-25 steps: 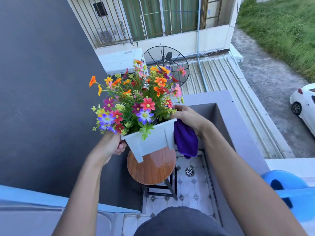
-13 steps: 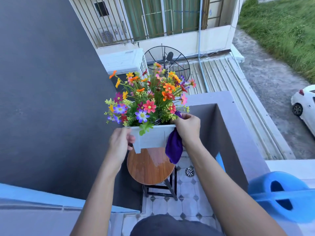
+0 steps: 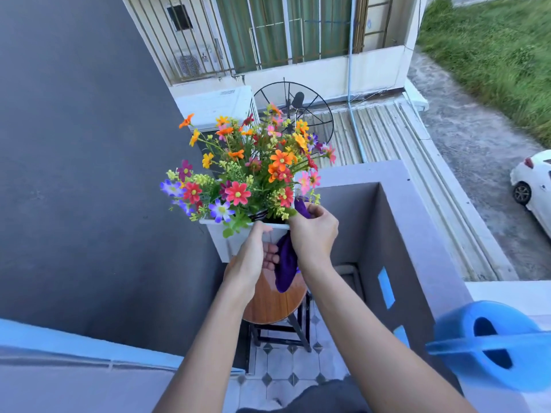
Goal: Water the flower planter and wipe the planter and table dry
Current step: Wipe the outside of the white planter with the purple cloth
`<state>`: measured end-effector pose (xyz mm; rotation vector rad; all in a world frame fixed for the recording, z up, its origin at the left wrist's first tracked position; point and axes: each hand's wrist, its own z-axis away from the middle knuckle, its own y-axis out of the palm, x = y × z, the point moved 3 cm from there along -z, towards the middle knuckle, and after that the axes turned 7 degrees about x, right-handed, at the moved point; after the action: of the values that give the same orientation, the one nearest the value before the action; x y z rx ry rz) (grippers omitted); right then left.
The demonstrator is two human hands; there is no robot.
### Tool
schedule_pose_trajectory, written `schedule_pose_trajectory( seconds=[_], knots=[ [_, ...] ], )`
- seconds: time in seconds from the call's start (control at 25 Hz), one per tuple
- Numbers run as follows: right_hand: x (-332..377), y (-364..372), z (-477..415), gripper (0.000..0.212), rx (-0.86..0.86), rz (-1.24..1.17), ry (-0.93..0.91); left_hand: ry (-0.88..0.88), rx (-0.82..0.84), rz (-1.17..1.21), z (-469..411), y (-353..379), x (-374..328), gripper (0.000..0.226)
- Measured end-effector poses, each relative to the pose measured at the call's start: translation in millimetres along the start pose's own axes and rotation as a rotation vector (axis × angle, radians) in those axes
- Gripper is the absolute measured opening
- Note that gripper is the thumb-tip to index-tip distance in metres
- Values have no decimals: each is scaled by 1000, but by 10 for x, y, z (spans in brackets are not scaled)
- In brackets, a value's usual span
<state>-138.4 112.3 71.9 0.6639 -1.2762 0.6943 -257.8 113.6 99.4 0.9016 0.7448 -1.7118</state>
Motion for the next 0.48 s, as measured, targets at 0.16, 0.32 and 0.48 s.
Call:
schedule_pose_trajectory(
  seconds=[0.16, 0.32, 0.48],
  knots=[
    [-38, 86, 98, 23, -4, 42, -35, -40, -89, -54, -12, -76, 15, 41],
    [-68, 192, 216, 22, 25, 93, -68, -53, -180, -137, -67, -130, 66, 46],
    [-94, 273, 293, 25, 128, 26, -90, -42, -200, -123, -129, -257, 84, 46]
  ],
)
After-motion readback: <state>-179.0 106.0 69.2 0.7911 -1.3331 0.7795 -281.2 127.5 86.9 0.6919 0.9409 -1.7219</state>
